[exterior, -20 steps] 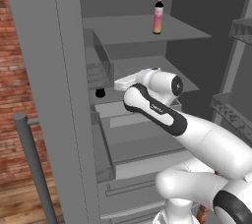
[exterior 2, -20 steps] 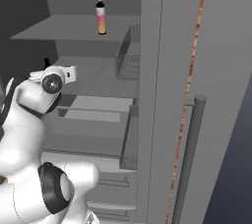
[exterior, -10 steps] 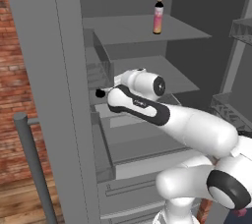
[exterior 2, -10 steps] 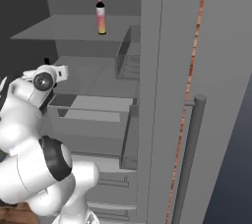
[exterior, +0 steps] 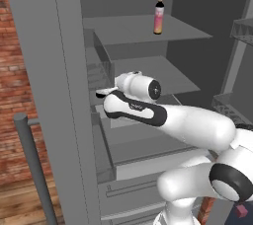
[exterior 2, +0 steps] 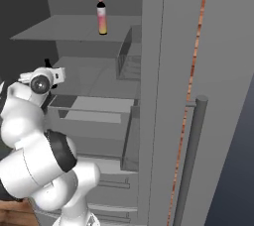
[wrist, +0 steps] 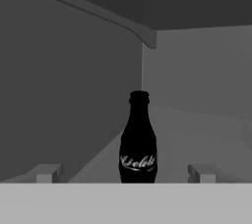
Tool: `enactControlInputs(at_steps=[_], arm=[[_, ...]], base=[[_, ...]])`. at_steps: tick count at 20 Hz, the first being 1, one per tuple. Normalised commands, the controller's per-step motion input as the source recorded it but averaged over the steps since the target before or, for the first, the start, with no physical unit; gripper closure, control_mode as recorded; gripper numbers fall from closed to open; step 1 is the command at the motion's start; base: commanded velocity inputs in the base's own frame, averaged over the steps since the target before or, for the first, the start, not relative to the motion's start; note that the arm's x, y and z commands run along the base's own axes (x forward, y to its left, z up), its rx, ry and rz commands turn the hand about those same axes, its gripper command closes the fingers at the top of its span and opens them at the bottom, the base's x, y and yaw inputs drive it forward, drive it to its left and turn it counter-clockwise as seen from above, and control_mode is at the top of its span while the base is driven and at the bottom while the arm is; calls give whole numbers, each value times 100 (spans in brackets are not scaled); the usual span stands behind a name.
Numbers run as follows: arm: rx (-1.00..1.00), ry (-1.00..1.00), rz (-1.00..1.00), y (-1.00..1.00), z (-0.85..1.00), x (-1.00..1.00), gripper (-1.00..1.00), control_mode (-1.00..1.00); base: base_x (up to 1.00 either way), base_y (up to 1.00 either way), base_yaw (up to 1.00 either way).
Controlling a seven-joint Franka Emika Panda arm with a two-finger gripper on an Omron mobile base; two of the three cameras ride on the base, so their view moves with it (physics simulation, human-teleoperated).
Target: Open the fridge, grab two sodas, and place both sodas inside the bowl with ice on the dining counter.
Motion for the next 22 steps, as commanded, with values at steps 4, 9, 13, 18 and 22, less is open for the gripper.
enactControlInputs(at_steps=[4,9,13,18,22], arm=[[-1,0,0,0,-5,4,-100,-100],[0,0,0,-1,-1,12,-100,-100],[0,1,0,0,0,28,-100,-100],[0,1,0,0,-2,17,-100,-100],[0,1,0,14,-12,14,-100,-100]], base=[[0,0,0],[0,0,0],[0,0,0],[0,0,0],[0,0,0]])
